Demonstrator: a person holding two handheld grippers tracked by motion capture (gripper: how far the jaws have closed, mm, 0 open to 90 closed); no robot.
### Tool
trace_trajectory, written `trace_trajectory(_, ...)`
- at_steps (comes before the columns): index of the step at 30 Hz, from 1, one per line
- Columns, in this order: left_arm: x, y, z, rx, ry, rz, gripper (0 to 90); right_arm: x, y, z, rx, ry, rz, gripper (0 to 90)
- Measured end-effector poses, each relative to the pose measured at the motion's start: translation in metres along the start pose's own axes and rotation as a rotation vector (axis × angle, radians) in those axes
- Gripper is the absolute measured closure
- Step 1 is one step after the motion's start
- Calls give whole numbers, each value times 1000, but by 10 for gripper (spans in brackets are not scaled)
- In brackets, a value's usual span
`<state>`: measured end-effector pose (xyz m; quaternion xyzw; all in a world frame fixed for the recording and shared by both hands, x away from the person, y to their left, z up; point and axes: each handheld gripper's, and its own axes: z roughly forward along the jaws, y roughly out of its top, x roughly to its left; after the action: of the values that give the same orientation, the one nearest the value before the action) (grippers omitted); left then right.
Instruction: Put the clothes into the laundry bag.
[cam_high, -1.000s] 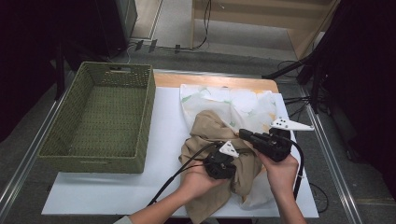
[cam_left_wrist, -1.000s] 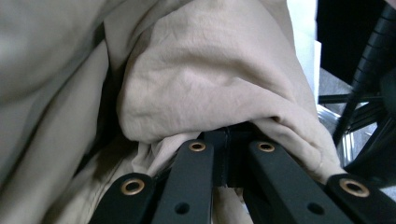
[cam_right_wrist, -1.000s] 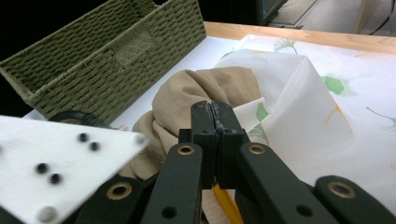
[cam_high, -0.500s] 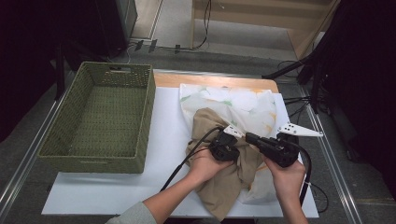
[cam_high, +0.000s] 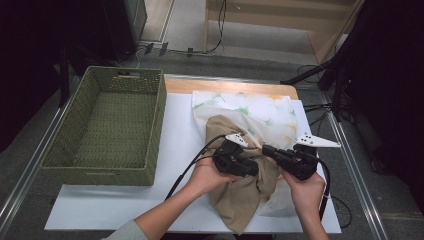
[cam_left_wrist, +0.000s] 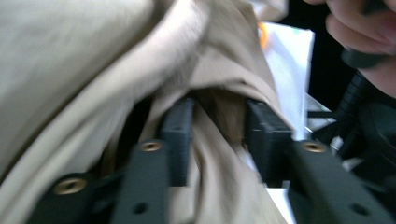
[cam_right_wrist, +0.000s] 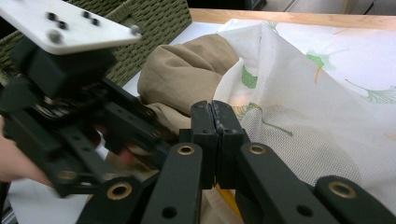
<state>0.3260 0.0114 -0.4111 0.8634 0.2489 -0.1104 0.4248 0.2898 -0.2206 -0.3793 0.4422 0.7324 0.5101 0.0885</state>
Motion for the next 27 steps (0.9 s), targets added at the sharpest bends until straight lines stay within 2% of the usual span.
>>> trace_trajectory(4,-4,-10,-27,-11,10,18,421,-1,-1,-2,7,-5,-2,893)
trace_trajectory(6,-4,-17,-41,-18,33,32,403,-2,-2,-2,5,-1,-3,893)
trace_trajectory(10,-3,-32,-62,-13,72,26,365,-3,0,-2,6,1,-4,893)
trace_trajectory(12,-5,-39,-68,-4,110,28,364,-4,0,-1,6,4,-6,892)
trace_trajectory(14,-6,-49,-73,-3,129,36,365,-4,1,-1,8,8,-4,892)
trace_trajectory(16,-5,-59,-78,-5,139,25,368,-5,1,0,9,8,-5,892)
trace_trajectory(17,-4,-66,-82,-10,164,11,386,-5,1,0,10,10,-5,892)
trace_trajectory(19,1,-74,-86,-27,178,-10,465,-6,1,1,11,13,-5,892)
trace_trajectory(22,13,-85,-91,-40,193,-73,589,-7,2,1,14,16,-8,892)
trace_trajectory(24,16,-89,-90,-15,219,-75,660,-7,3,2,13,17,-11,892)
trace_trajectory(26,12,-91,-87,1,247,-45,744,-7,4,2,13,21,-10,892)
trace_trajectory(27,12,-91,-86,5,262,-45,785,-7,4,2,11,22,-11,892)
